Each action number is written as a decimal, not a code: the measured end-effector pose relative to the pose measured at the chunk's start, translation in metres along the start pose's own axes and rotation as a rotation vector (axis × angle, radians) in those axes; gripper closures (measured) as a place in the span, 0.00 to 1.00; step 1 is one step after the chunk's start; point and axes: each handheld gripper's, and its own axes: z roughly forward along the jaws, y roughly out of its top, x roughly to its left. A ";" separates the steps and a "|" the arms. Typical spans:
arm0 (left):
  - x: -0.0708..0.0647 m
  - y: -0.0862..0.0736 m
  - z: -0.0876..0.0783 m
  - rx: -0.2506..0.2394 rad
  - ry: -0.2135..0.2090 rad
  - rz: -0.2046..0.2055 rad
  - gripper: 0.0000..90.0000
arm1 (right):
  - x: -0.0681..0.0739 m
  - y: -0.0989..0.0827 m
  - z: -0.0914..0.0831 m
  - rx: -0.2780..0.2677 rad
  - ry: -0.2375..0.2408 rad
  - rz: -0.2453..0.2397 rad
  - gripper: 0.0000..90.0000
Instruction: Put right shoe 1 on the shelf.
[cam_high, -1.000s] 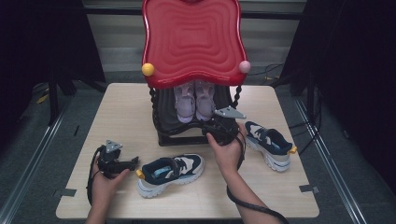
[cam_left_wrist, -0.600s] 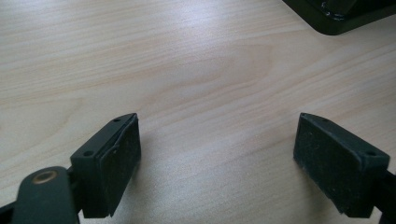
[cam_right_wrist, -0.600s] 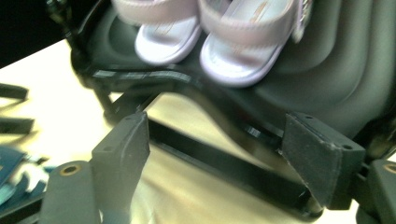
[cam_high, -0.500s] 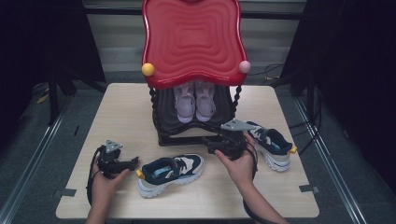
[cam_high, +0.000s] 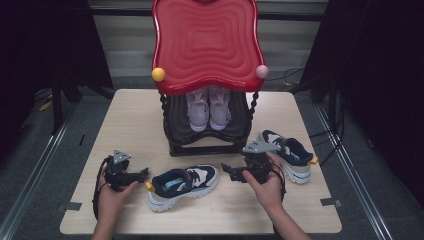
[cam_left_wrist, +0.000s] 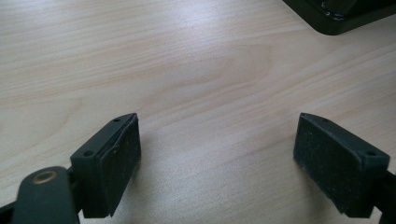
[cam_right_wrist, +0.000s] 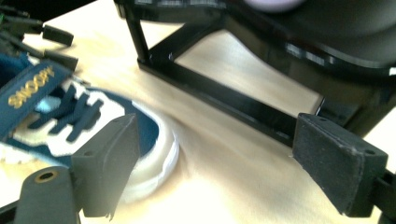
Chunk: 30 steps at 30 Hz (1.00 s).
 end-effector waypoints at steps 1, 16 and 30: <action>0.000 0.000 0.000 0.000 0.002 0.001 0.16 | -0.001 -0.003 -0.001 0.009 -0.001 -0.004 0.16; 0.000 0.000 0.000 0.000 0.000 0.000 0.16 | -0.020 -0.054 -0.017 0.122 0.043 0.001 0.16; 0.000 0.000 0.000 0.001 0.000 0.001 0.16 | -0.031 -0.090 -0.026 0.180 0.036 -0.039 0.16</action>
